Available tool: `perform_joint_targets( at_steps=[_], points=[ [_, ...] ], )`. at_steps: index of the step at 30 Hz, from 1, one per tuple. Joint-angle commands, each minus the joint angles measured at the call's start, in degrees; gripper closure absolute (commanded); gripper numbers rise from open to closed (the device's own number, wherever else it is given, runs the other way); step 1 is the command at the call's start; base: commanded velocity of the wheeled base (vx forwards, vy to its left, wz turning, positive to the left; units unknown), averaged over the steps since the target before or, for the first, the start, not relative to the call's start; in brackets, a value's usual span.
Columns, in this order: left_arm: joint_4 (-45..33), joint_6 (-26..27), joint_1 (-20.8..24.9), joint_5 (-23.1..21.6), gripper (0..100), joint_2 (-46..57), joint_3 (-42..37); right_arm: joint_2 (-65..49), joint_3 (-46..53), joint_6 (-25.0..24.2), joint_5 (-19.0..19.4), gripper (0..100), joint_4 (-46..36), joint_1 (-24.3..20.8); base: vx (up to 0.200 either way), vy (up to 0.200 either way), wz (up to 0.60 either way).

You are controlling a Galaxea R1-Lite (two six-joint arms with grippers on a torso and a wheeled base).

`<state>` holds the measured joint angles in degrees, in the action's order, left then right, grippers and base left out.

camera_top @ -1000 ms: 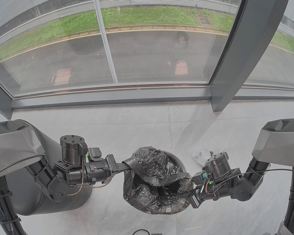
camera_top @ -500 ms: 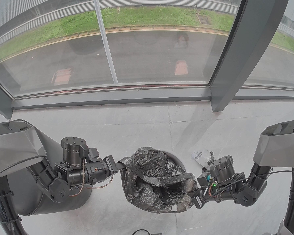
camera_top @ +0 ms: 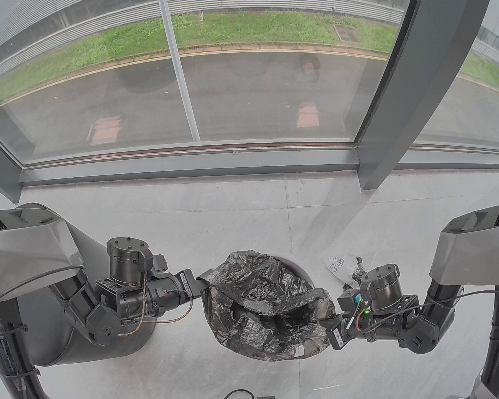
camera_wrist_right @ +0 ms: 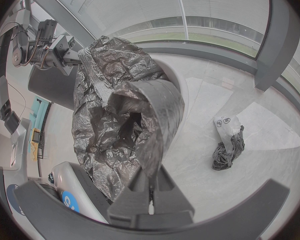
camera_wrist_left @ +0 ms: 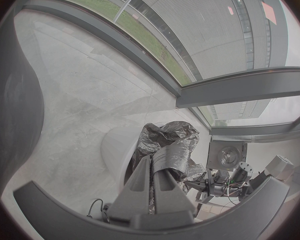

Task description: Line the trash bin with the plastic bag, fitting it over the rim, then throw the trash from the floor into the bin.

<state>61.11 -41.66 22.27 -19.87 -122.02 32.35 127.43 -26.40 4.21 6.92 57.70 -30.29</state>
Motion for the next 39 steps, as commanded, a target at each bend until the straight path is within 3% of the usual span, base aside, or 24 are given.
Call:
perform_joint_targets(
  at_steps=[1, 13, 14, 27, 32, 35, 39],
  points=[
    [0.1, 0.7, 0.0, 0.6, 100, -1.1, 0.0, 0.9, 0.1, -0.1, 0.0, 100, 0.0, 0.0, 0.000, 0.000, 0.00],
    [0.2, 1.3, -0.4, 2.0, 100, -2.3, 0.3, 1.5, 1.4, 0.1, -0.2, 100, 1.2, 0.1, 0.000, 0.000, 0.00],
    [0.2, 1.3, -0.4, 2.0, 100, -2.4, 0.3, 1.5, 1.7, 0.1, -0.2, 0, 1.5, 0.1, 0.000, 0.000, 0.00],
    [0.5, 1.3, -0.4, 2.0, 100, -2.2, 0.2, -0.7, 9.8, 0.3, -0.4, 0, 10.2, 0.0, 0.000, 0.000, 0.00],
    [0.5, 1.3, -0.4, 2.0, 100, -1.8, -0.1, -4.8, 7.5, 0.9, -5.9, 0, 11.4, -0.4, 0.000, 0.000, 0.00],
    [0.6, 1.3, -0.4, 2.0, 100, -1.8, -0.1, -5.8, 3.6, 2.6, -6.9, 0, 10.8, -1.3, 0.000, 0.000, 0.00],
    [0.7, 1.3, -0.4, 2.1, 100, -1.8, -0.1, -4.6, -0.6, 9.8, -7.0, 0, 10.2, -3.0, 0.000, 0.000, 0.00]
  ],
)
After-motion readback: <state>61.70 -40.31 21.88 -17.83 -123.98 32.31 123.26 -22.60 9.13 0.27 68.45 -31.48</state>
